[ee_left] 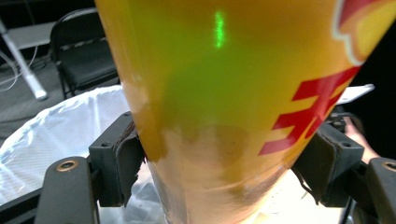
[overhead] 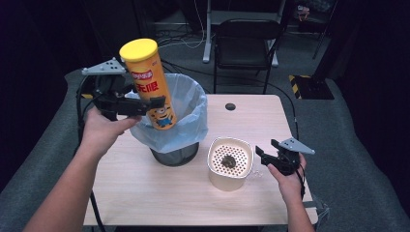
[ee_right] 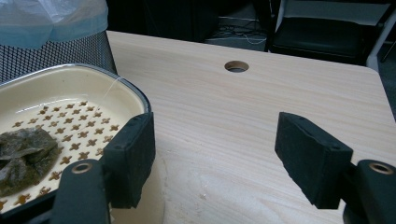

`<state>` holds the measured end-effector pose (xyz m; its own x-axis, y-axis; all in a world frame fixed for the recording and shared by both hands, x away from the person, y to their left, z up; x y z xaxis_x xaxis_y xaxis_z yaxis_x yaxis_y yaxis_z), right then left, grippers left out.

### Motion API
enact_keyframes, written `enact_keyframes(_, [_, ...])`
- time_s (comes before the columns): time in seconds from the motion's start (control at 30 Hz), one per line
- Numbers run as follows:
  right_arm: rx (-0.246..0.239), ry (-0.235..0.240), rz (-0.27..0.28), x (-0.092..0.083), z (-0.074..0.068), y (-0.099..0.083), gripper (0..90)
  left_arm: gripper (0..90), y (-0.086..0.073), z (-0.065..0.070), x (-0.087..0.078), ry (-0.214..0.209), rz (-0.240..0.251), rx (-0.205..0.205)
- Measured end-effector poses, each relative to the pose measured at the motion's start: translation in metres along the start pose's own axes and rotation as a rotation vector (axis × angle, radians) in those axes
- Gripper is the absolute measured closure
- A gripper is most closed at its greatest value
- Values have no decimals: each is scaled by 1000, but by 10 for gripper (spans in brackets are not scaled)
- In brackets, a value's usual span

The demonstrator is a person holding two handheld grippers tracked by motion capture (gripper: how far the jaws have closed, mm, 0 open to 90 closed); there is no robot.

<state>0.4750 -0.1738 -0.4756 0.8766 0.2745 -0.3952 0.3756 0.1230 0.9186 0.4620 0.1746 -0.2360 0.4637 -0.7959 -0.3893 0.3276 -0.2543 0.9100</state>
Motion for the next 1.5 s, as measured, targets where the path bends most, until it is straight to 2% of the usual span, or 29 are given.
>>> enact_keyframes(0.03, [6, -1, 3, 0, 0, 1, 286, 239, -2, -10, 5, 21, -3, -3])
enact_keyframes(0.07, [7, -1, 6, 0, 0, 1, 286, 239, -2, -10, 5, 21, -3, -3])
enact_keyframes(0.1, [9, -2, 5, 0, 1, 0, 286, 238, -3, -20, 10, 33, 6, -19])
enact_keyframes(0.23, [13, -5, 1, 0, 1, -1, 288, 238, -7, -38, 18, 79, -2, -25])
enact_keyframes(0.27, [13, -5, 2, 0, 1, -1, 288, 238, -7, -38, 18, 79, -2, -25])
enact_keyframes(0.3, [15, -4, 2, 0, 1, 0, 288, 238, -9, -45, 21, 99, 2, -22])
enact_keyframes(0.33, [11, -5, 4, 0, 1, 0, 288, 238, -9, -45, 21, 99, 2, -22])
enact_keyframes(0.37, [9, -1, 3, 0, 0, -1, 288, 238, -11, -53, 25, 113, 8, -24])
enact_keyframes(0.53, [7, 2, 4, 2, 0, -1, 288, 238, -21, -67, 34, 126, 8, -59])
enact_keyframes(0.63, [13, 4, 4, 1, 0, -1, 288, 238, -28, -73, 40, 134, -19, -62])
enact_keyframes(0.73, [11, 7, 3, 2, 0, -1, 288, 238, -35, -78, 44, 154, -46, -47])
enact_keyframes(1.07, [8, 12, -5, 4, -3, -3, 288, 237, -50, -89, 55, 139, -119, -103])
enact_keyframes(1.1, [9, 12, -5, 4, -3, -3, 288, 237, -54, -90, 58, 135, -145, -116])
enact_keyframes(1.17, [12, 12, -6, 4, -2, -3, 288, 236, -57, -90, 60, 126, -165, -128])
enact_keyframes(1.23, [13, 12, -6, 4, -2, -3, 288, 235, -58, -91, 62, 123, -170, -133])
enact_keyframes(1.3, [13, 14, -2, 4, -2, -2, 288, 230, -64, -92, 63, 121, -209, -159])
enact_keyframes(1.37, [15, 15, 0, 4, -2, -2, 288, 207, -64, -96, 62, 138, -198, -184])
enact_keyframes(1.43, [17, 14, -2, 4, -2, -3, 288, 145, -63, -100, 58, 155, -171, -217])
enact_keyframes(1.5, [15, 17, -1, 4, -3, -2, 288, 135, -61, -102, 53, 165, -148, -227])
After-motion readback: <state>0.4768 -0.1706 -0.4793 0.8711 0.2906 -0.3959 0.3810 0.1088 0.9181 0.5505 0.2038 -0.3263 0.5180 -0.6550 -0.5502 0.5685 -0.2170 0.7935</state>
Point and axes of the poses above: each handheld gripper's, and its own axes: x roughly forward along the jaws, y roughly out of its top, z roughly to its right, the point moved 10 cm from there along x, roughly forward along the jaws, and after that the axes turned 9 degrees about -y, right-handed, at the moved point
